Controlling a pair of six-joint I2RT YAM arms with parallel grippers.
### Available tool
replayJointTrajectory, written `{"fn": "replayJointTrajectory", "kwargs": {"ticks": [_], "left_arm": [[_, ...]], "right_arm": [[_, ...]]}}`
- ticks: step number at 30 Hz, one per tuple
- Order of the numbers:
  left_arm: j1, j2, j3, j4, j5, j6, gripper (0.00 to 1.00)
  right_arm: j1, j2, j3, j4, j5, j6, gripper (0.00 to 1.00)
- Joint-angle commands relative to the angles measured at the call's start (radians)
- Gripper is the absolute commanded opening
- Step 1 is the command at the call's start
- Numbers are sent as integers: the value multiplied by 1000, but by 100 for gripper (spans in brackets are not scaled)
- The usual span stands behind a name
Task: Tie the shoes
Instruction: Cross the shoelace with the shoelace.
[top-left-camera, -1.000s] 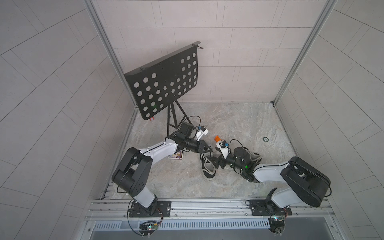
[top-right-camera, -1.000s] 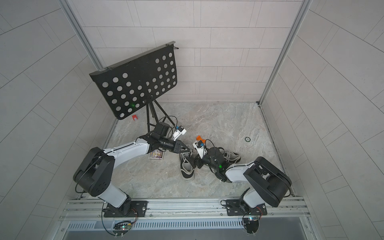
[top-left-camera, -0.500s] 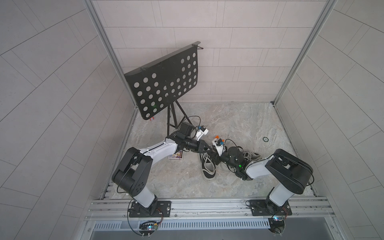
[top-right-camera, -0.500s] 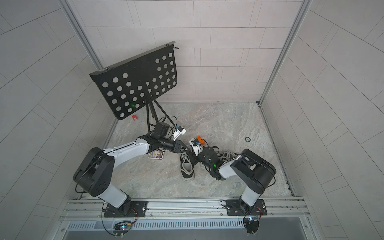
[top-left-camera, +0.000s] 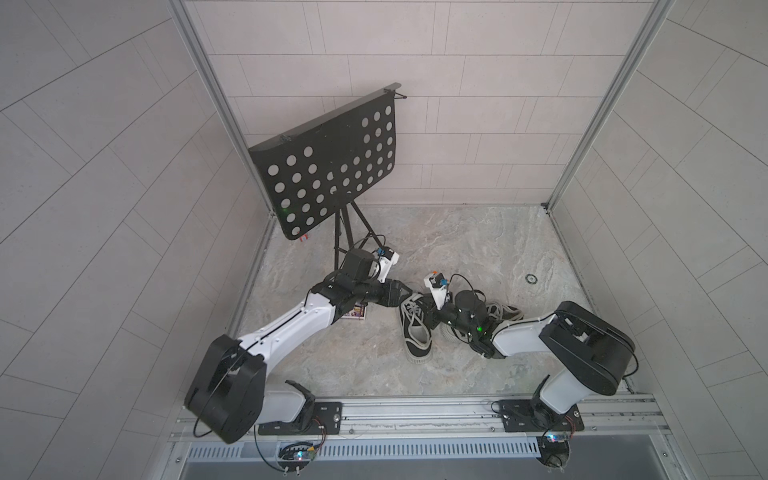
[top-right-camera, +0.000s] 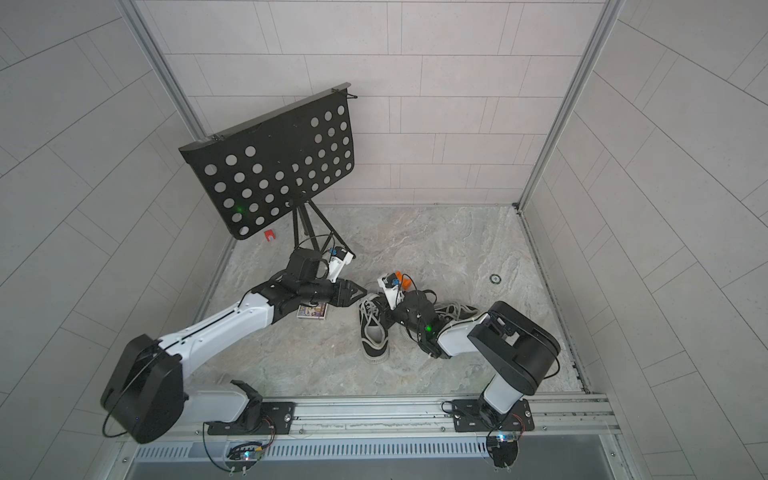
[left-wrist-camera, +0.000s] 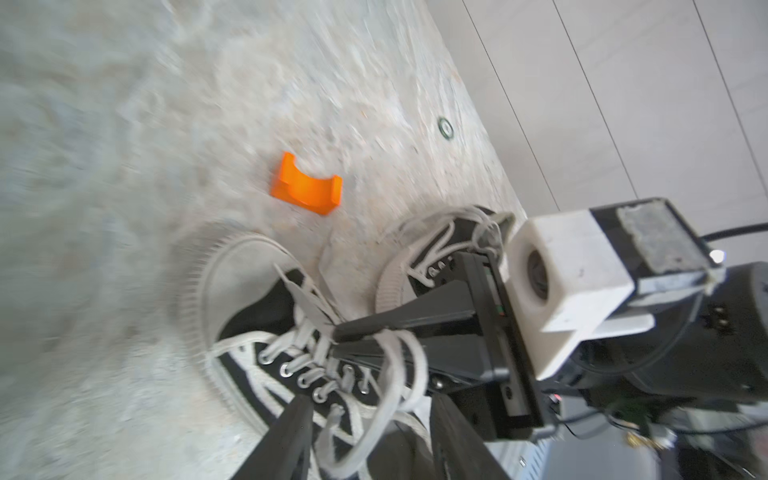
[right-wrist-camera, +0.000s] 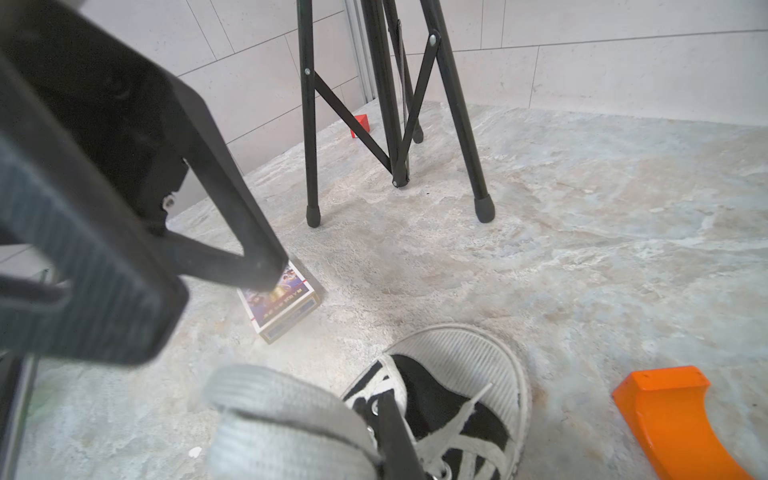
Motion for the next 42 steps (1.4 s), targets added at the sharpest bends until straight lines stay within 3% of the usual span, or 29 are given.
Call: {"fn": "replayJointTrajectory", "kwargs": {"ticks": [1, 9, 13, 19, 30, 42], "left_arm": [[-7, -90, -95, 59, -186, 28, 53], [-140, -224, -218, 173, -294, 144, 41], [-223, -179, -204, 192, -358, 209, 32], [-285, -41, -152, 232, -421, 310, 26], [-296, 156, -128, 360, -559, 433, 28], [-296, 265, -69, 380, -523, 483, 35]], "right_arm": [[-5, -42, 39, -99, -38, 50, 11], [-37, -46, 85, -164, -118, 182, 12], [-52, -43, 96, -175, -146, 248, 11], [-69, -49, 111, -212, -163, 301, 10], [-108, -43, 119, -234, -210, 365, 10], [-130, -21, 149, -259, -250, 392, 10]]}}
